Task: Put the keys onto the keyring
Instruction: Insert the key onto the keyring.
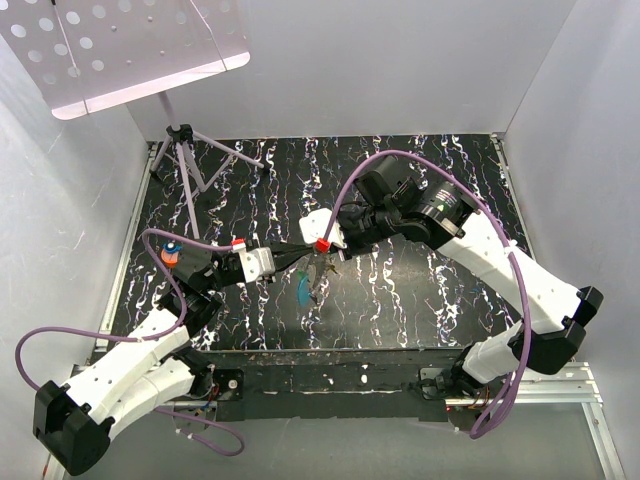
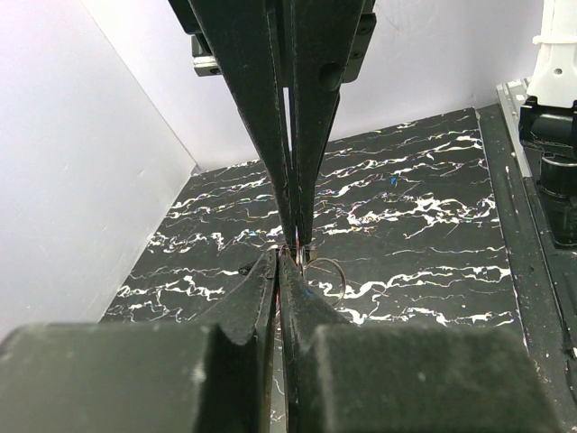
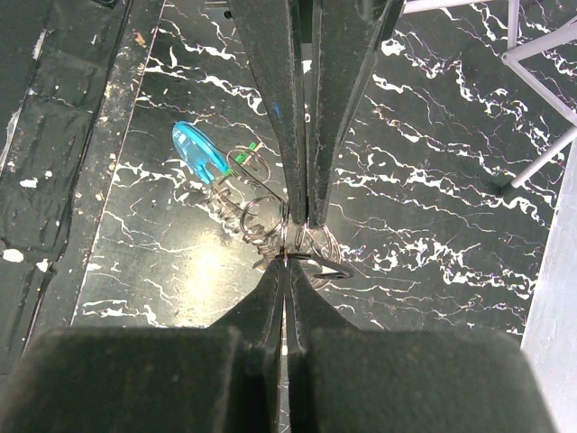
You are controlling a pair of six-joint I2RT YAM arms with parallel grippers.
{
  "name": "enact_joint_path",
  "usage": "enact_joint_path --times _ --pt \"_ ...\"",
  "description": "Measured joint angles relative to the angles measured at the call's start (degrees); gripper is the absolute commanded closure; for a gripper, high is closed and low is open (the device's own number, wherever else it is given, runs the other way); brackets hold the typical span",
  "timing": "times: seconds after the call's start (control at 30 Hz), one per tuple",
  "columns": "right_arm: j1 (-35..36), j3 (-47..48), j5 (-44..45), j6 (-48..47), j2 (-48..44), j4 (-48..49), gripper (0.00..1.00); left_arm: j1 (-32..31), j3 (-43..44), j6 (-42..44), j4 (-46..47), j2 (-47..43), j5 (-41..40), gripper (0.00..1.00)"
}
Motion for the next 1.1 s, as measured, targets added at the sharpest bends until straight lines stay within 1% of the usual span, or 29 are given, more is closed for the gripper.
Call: enact_joint_path --times 0.67,1.1 --pt "0.0 0.0 2.1 2.0 0.0 0.6 0.99 0.0 0.0 0.0 0.1 0.0 0.4 1.00" --pt "0.0 0.0 2.0 2.1 0.0 0.6 0.99 0.0 0.0 0.0 0.1 0.0 0.4 1.00"
